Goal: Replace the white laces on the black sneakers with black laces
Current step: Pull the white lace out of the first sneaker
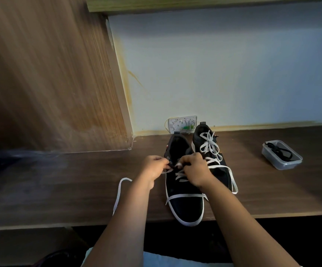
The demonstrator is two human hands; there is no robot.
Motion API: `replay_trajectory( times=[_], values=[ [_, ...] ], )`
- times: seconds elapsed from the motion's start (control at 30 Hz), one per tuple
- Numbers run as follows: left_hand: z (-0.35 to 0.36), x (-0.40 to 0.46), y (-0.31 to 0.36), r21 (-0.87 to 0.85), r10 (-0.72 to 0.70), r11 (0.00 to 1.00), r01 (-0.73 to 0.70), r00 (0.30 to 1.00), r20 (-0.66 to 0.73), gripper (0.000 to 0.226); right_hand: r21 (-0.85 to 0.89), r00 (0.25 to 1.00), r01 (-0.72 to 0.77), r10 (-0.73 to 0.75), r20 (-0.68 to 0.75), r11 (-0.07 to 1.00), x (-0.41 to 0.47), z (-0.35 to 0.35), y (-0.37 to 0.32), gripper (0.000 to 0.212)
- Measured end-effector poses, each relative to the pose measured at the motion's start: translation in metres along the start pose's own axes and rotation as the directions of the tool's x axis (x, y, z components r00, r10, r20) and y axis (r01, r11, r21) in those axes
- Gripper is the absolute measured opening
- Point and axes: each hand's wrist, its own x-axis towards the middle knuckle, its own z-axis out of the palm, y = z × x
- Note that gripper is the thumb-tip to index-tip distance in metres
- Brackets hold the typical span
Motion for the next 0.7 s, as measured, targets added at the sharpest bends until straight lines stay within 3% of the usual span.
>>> replay_trajectory(
  times=[0.03, 0.1, 0.17, 0.2, 0.23, 0.27, 0.3, 0.33, 0.37, 0.4, 0.43, 0.5, 0.57, 0.63, 0.7],
  values=[
    [0.001, 0.001, -0.001, -0.004, 0.004, 1.000, -0.004, 1.000, -0.005, 0.021, 0.268, 0.998, -0.058, 0.058, 0.007, 0.962, 0.000, -0.005, -0.001, 0.044],
    [0.001, 0.001, -0.002, 0.000, -0.010, 1.000, 0.010, 1.000, -0.003, 0.020, 0.698, 0.981, -0.175, 0.183, 0.064, 0.694, -0.002, -0.023, 0.000, 0.040],
    [0.002, 0.002, -0.002, -0.012, -0.016, 1.000, 0.016, 1.000, 0.002, 0.020, 0.887, 0.977, -0.099, 0.213, 0.001, 0.451, -0.006, -0.044, 0.004, 0.018],
    [0.003, 0.002, -0.002, -0.003, -0.003, 1.000, 0.003, 1.000, -0.003, 0.020, 0.922, 0.969, -0.021, 0.235, -0.076, 0.386, -0.006, -0.053, 0.007, 0.006],
    [0.003, 0.003, -0.002, 0.020, 0.012, 1.000, -0.011, 1.000, -0.004, 0.020, 0.918, 0.953, 0.057, 0.252, -0.167, 0.392, -0.006, -0.060, 0.009, 0.003],
    [0.004, 0.003, -0.003, 0.039, 0.017, 0.999, -0.017, 1.000, -0.005, 0.021, 0.852, 0.927, 0.096, 0.267, -0.265, 0.515, -0.005, -0.062, 0.012, 0.014],
    [0.005, 0.004, -0.004, 0.047, 0.025, 0.999, -0.025, 1.000, -0.009, 0.022, 0.672, 0.898, 0.090, 0.232, -0.374, 0.735, -0.006, -0.064, 0.015, 0.027],
    [0.005, 0.004, -0.003, 0.052, 0.030, 0.998, -0.029, 0.999, -0.014, 0.022, 0.335, 0.859, 0.018, 0.157, -0.487, 0.942, -0.005, -0.061, 0.018, 0.037],
    [0.005, 0.004, -0.003, 0.061, 0.030, 0.998, -0.029, 0.999, -0.014, 0.022, -0.066, 0.817, -0.066, 0.016, -0.576, 0.996, -0.004, -0.057, 0.021, 0.039],
    [0.006, 0.005, -0.003, 0.064, 0.027, 0.998, -0.026, 1.000, -0.013, 0.021, -0.333, 0.790, -0.055, -0.164, -0.591, 0.941, -0.003, -0.050, 0.021, 0.034],
    [0.005, 0.005, -0.003, 0.069, 0.023, 0.997, -0.022, 1.000, -0.011, 0.021, -0.440, 0.803, 0.029, -0.284, -0.524, 0.897, -0.004, -0.043, 0.018, 0.030],
    [0.006, 0.005, -0.003, 0.059, 0.024, 0.998, -0.023, 1.000, -0.005, 0.020, -0.501, 0.864, 0.231, -0.413, -0.290, 0.834, -0.004, -0.024, 0.013, 0.028],
    [0.005, 0.005, -0.003, 0.067, 0.021, 0.998, -0.020, 1.000, -0.003, 0.021, -0.623, 0.907, 0.262, -0.409, -0.101, 0.737, -0.002, -0.006, 0.014, 0.027],
    [0.005, 0.006, -0.003, 0.066, 0.032, 0.997, -0.031, 0.999, -0.008, 0.021, -0.592, 0.918, 0.253, -0.382, -0.103, 0.765, 0.001, -0.004, 0.015, 0.024],
    [0.003, 0.006, -0.005, 0.058, 0.037, 0.998, -0.037, 0.999, -0.003, 0.021, -0.299, 0.883, 0.290, -0.375, -0.283, 0.909, 0.003, -0.013, 0.012, 0.015]
  ],
)
